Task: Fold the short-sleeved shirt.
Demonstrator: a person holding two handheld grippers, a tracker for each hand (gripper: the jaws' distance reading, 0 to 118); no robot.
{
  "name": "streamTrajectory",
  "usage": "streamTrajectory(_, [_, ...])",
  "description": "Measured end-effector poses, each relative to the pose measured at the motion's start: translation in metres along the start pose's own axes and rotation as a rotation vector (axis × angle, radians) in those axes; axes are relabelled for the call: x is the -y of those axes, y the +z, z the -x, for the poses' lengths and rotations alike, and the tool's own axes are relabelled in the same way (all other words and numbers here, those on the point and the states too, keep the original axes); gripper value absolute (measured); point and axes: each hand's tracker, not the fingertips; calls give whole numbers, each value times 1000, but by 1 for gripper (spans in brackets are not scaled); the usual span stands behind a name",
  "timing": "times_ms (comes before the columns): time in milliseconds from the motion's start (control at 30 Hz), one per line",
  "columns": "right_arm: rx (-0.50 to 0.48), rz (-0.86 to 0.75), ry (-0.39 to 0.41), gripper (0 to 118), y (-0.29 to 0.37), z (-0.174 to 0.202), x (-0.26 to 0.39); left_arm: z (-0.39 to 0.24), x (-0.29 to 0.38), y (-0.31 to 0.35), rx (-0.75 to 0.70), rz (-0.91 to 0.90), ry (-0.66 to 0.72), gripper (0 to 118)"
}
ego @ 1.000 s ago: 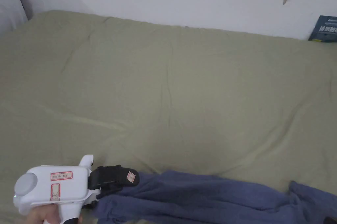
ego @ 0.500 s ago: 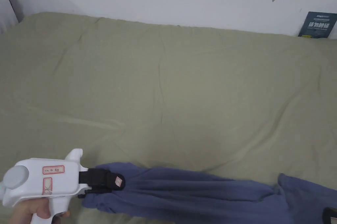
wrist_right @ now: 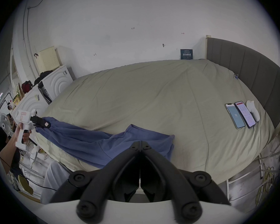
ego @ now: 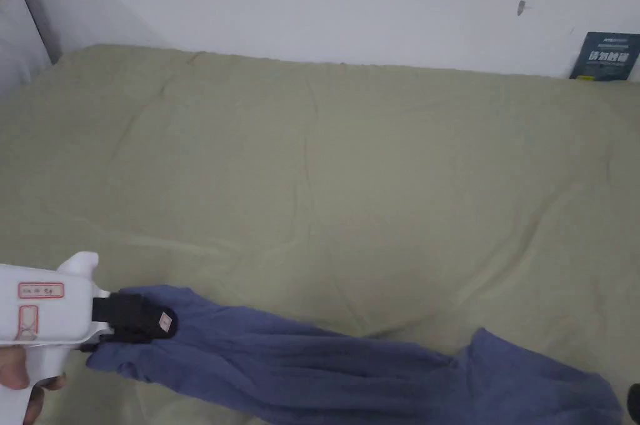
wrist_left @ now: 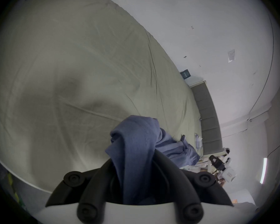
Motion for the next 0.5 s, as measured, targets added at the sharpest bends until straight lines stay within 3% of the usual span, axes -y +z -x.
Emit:
streamTrajectory(233, [-8,-15,-3,1,7,-1,8,-118,17,-14,-112,-4,-173,7])
streamTrajectory(500, [-39,-31,-19,1,20,-15,17,-195,50,-111,-214,112,-340,8])
